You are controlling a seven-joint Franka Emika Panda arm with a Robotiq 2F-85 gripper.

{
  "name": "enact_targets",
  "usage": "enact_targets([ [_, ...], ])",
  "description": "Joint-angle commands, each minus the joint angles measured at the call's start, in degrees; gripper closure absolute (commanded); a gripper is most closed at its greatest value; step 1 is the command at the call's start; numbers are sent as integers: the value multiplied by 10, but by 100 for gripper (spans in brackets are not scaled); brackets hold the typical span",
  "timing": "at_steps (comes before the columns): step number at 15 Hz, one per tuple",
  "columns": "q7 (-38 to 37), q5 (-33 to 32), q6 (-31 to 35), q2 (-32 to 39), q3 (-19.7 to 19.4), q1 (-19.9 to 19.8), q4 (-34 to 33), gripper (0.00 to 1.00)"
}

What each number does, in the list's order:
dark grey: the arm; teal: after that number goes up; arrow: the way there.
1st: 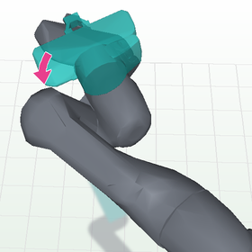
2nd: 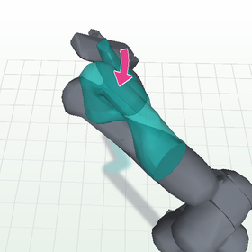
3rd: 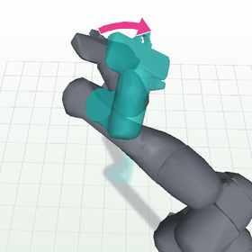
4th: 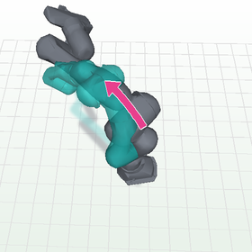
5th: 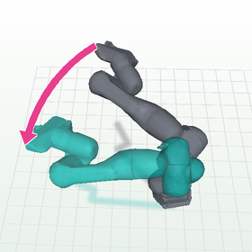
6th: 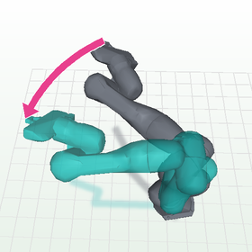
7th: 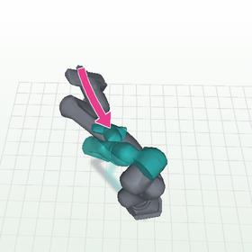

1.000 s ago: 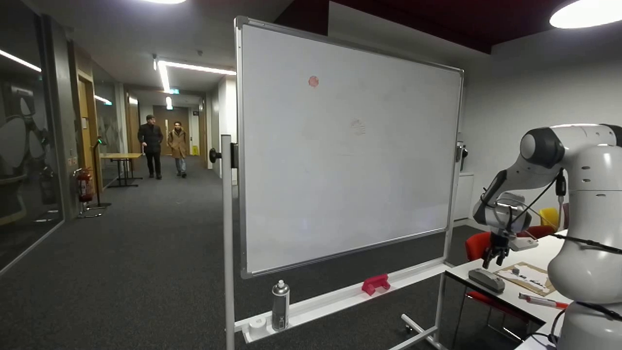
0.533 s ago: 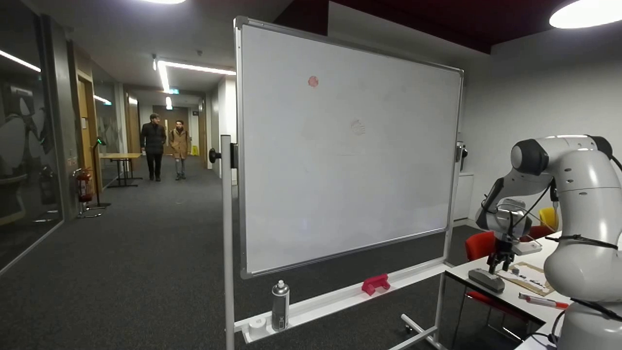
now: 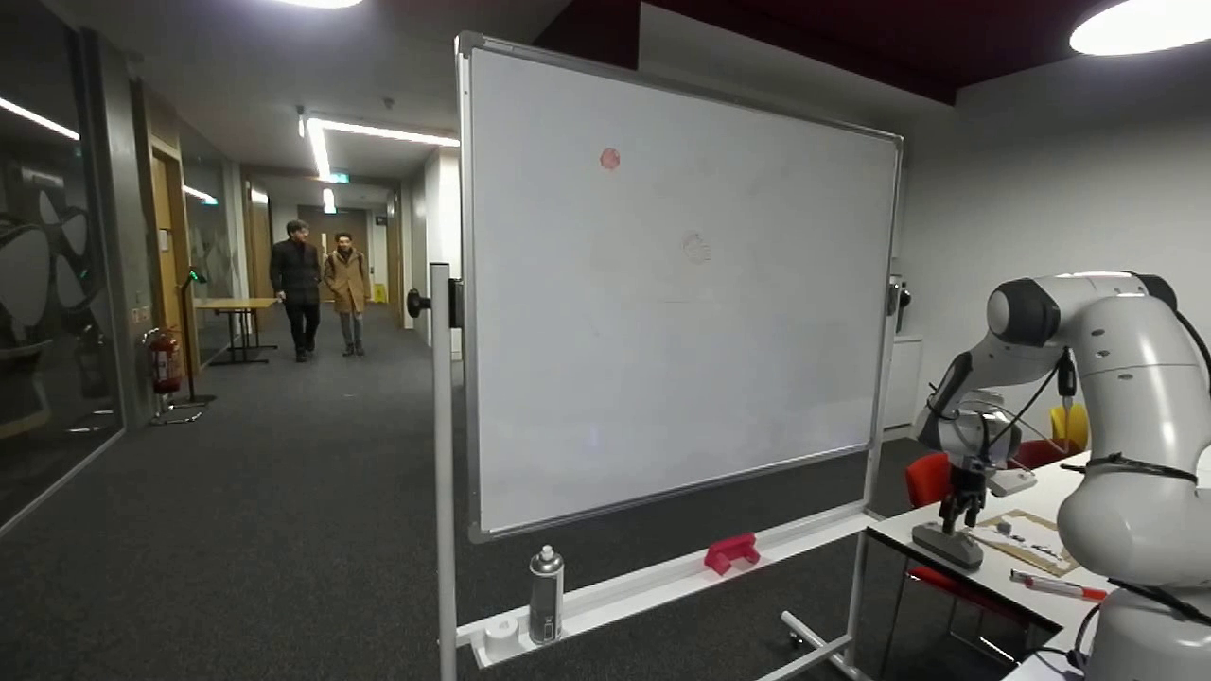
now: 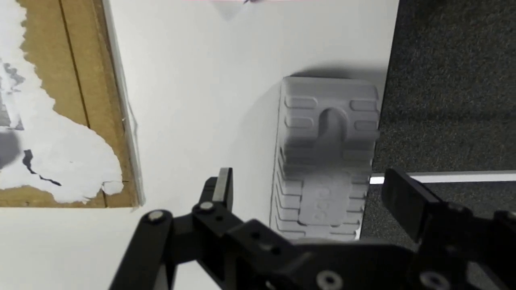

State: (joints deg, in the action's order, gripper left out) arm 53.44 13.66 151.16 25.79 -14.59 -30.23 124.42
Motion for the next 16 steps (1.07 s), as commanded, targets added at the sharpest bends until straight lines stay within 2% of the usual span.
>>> enact_targets([
  [1, 5, -9, 13, -18, 27, -15, 12, 0],
  [11, 4, -4, 9, -1, 40, -31, 1, 0],
  [16, -8, -9, 17, 5, 43, -24, 0, 0],
])
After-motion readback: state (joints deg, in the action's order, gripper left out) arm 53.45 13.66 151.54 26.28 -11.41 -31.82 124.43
